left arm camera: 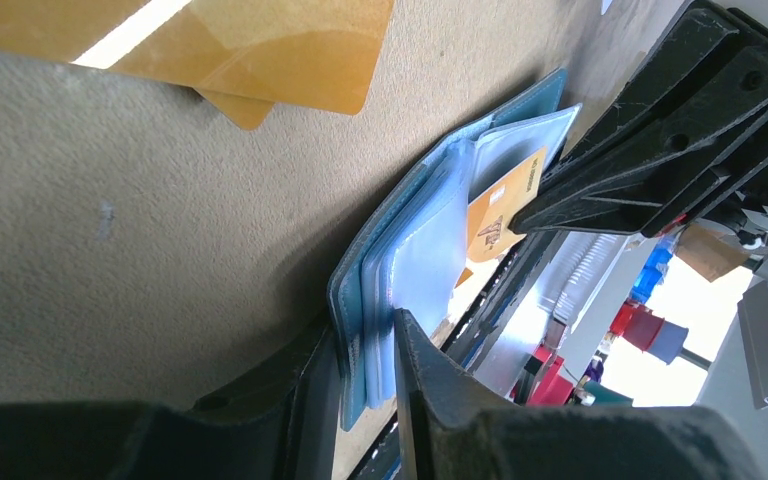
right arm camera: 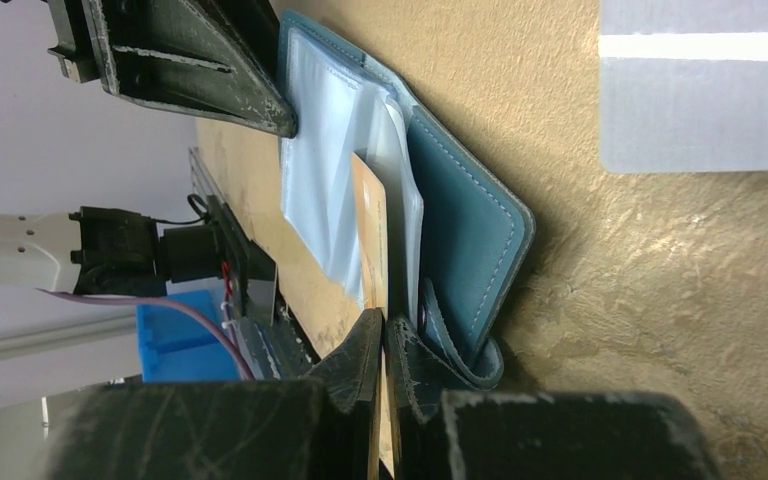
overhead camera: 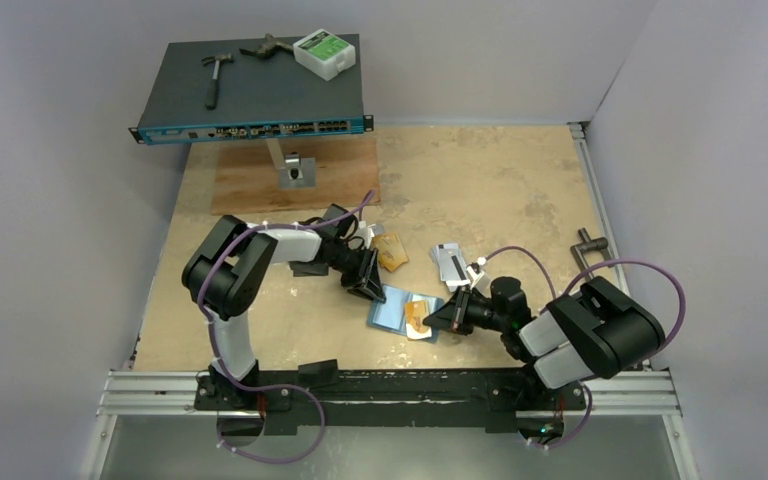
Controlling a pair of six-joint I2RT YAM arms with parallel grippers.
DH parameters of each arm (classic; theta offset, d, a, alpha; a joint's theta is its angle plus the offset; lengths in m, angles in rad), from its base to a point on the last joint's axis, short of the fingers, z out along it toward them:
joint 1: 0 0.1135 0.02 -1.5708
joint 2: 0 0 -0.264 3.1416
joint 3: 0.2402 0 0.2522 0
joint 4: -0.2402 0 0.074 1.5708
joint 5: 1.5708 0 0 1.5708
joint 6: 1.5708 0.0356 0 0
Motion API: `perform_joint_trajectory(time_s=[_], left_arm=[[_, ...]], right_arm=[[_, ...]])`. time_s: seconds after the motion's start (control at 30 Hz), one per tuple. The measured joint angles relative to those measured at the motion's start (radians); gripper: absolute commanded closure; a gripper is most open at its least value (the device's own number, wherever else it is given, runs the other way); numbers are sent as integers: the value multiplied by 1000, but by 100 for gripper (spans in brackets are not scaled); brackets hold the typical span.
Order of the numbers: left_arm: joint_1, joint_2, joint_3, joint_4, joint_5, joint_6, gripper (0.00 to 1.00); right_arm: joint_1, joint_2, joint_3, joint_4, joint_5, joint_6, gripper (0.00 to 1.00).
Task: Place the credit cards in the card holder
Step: Insert the credit card into the card holder.
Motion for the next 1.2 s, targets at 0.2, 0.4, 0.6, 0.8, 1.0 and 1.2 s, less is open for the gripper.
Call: perform_joint_trajectory(time_s=[0.2,0.4,0.6,0.8,1.0,1.2], left_arm=[[0,0,0,0,0,2,76],[0,0,0,0,1,5,77],[-1,0,0,0,2,5,77],[-1,0,0,1,3,4,76],[-2,0,0,12,7,-5,76],[-2,0,-2,20,14,-15,77]], right_arm=[[0,1,4,5,4,6,100],[0,7,10,6,26,15,100],[0,30,16,15,52,34,100],[1,34,19,26,84,52,100],[29,50,39,27,112,68,100],[61,59,59,22,136,76,100]])
